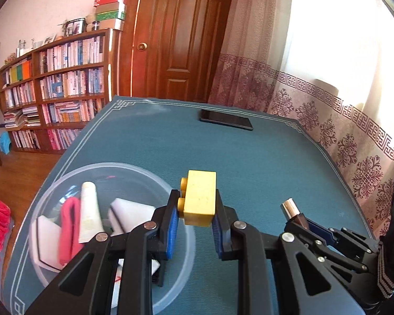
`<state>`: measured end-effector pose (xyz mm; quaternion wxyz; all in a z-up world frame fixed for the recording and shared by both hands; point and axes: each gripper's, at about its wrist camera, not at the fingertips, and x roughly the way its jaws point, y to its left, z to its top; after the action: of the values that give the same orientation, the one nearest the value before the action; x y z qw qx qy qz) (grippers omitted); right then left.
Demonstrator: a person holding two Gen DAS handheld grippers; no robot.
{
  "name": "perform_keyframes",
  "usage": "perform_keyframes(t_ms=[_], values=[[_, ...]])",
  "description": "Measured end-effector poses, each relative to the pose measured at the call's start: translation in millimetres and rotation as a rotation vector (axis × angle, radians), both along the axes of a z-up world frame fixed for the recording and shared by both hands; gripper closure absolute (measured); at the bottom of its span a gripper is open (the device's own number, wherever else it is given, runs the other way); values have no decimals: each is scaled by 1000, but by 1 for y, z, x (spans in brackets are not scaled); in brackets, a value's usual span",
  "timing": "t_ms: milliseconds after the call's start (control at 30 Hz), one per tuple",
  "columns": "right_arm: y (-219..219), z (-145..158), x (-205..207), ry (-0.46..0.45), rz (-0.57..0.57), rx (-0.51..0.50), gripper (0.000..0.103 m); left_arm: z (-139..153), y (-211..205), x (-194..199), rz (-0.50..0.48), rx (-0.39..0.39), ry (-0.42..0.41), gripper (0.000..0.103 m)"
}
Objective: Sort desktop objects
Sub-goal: 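Carry the yellow brick and brown bottle over the clear bowl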
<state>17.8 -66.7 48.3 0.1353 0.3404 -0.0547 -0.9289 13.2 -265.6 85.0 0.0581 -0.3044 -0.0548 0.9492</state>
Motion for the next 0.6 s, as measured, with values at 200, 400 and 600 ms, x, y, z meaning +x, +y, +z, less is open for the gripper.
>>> perform_keyframes(t_ms=[200, 400, 600], values=[[-37, 7, 3, 20, 93, 3, 81, -2, -48, 6, 116, -14, -3, 77], [-71, 10, 8, 29, 173, 15, 81, -7, -86, 8, 195, -9, -19, 77], [-97, 9, 10, 25, 229, 23, 81, -12, -101, 7, 212, -9, -35, 77]])
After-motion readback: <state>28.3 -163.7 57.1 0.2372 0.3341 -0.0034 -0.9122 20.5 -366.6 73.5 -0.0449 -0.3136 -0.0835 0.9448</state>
